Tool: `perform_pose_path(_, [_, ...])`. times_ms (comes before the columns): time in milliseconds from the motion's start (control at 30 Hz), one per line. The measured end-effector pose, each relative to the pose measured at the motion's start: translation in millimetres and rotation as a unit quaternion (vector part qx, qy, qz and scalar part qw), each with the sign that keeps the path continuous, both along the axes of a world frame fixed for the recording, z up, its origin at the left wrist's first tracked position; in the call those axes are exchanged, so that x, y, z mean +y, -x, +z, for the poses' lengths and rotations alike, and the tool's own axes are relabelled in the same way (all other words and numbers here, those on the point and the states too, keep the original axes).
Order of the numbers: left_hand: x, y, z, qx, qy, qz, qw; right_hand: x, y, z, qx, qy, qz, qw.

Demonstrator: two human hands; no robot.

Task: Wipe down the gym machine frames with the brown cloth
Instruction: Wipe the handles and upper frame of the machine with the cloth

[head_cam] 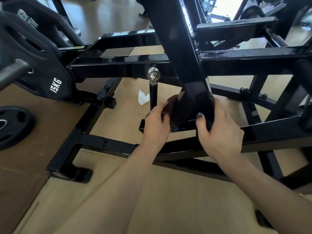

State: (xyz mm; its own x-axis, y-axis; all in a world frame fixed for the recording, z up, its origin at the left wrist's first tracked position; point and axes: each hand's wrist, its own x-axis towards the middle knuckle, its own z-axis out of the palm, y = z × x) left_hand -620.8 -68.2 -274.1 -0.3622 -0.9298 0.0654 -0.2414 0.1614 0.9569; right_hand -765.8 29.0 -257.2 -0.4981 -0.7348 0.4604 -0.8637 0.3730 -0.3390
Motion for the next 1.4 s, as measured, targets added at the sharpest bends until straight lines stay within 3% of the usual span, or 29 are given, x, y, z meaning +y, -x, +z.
perform_pose_path(200, [0.7, 13.7, 44.5, 0.15, 0.055, 0.019, 0.987, -1.1, -2.5, -0.7, -0.002, 0.013, -0.005, 1.0])
perform_pose_path(433, [4.6, 2.5, 5.7, -0.033, 0.001, 0.008, 0.999, 0.5, -2.1, 1.5, -0.014, 0.02, 0.005, 1.0])
perform_pose_path(633, [4.9, 17.2, 45.7, 0.117, 0.086, 0.032, 0.989, -2.4, -4.3, -0.6, 0.0, 0.014, -0.021, 1.0])
perform_pose_path(733, [6.4, 12.5, 21.9, 0.056, 0.083, 0.024, 0.995, -1.6, -4.2, -2.2, 0.013, -0.005, -0.024, 1.0])
perform_pose_path(867, [6.7, 4.2, -9.5, -0.09, 0.044, 0.02, 0.995, -1.8, -3.1, -0.9, 0.012, -0.012, -0.022, 1.0])
perform_pose_path(1067, [6.1, 16.0, 41.8, 0.095, 0.115, 0.033, 0.988, -2.7, -3.6, -0.2, -0.01, -0.011, -0.017, 1.0])
perform_pose_path(1133, [4.6, 12.8, 29.1, 0.074, 0.119, 0.02, 0.99, -2.4, -3.1, 0.5, -0.016, -0.012, -0.012, 1.0])
perform_pose_path(1233, [-2.4, 3.0, -9.8, -0.032, 0.076, 0.003, 0.997, -2.5, -2.5, 1.6, -0.013, -0.013, -0.012, 1.0])
perform_pose_path(1400, [-8.4, -4.6, -39.2, -0.132, 0.146, 0.014, 0.98, -1.7, -1.8, 1.7, -0.01, -0.024, -0.016, 1.0])
